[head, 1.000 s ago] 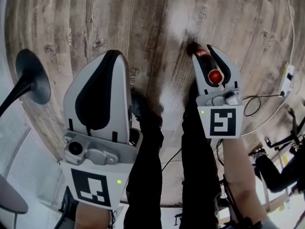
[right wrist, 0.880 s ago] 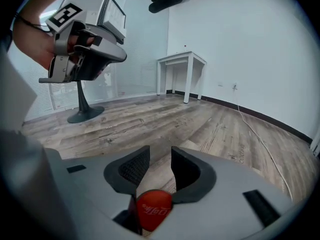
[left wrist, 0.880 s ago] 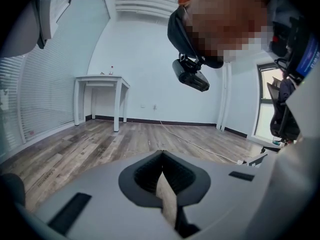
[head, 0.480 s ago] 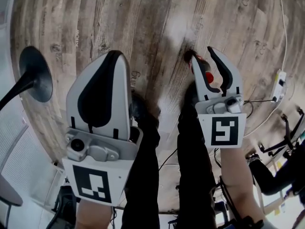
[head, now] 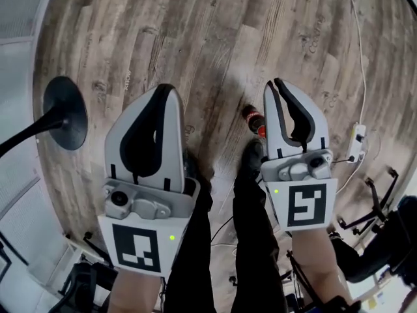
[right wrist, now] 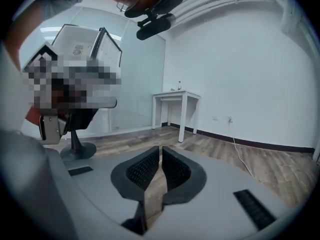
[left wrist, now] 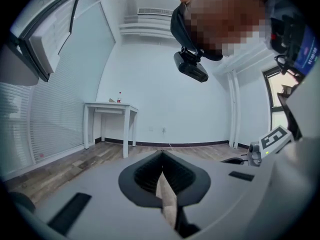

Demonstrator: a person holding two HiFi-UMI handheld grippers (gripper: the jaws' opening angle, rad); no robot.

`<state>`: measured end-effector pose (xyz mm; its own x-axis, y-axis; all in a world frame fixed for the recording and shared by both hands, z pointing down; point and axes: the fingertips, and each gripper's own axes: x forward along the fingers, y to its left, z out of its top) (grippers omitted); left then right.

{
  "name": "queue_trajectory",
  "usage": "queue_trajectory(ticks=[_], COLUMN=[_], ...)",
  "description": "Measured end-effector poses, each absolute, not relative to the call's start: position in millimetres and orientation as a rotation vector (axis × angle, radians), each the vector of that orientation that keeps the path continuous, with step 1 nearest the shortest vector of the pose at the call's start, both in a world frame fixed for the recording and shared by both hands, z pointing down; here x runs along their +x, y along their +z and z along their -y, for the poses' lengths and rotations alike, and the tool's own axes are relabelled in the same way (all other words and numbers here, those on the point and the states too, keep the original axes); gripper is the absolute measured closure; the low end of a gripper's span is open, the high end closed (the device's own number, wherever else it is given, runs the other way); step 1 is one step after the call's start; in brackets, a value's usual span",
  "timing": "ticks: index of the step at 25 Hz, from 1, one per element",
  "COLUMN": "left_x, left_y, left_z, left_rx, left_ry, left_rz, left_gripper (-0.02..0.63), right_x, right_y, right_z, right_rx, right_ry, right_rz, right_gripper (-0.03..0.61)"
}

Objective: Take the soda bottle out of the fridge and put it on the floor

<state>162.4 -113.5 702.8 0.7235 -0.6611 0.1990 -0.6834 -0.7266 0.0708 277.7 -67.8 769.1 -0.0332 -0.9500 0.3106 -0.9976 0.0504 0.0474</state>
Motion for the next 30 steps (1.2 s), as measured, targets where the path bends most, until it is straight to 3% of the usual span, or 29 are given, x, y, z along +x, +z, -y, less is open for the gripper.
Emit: queue_trajectory(ticks=[2, 17, 30], left_x=[161.6, 143.4, 92.7], left_y=[671.3, 360.1, 138.9], left_z=[123.0, 167.8, 125.7], left_rx=[2.792, 2.889, 2.983], left_ry=[0.201, -0.087, -0.238], left_rz=[1.131, 1.319, 1.448], left_gripper=[0.603, 0.603, 0.603], right_x=[281.0, 259.2, 202.7], right_y=[735.1, 395.4, 150.1], right_z=[77.3, 141.7, 103.9], right_rx=[1.994, 2.032, 2.063], right_ry=[0.271, -0.062, -0.296], right_rz=[2.094, 2.255, 2.338], right_gripper=[0.563, 0.565, 0.566])
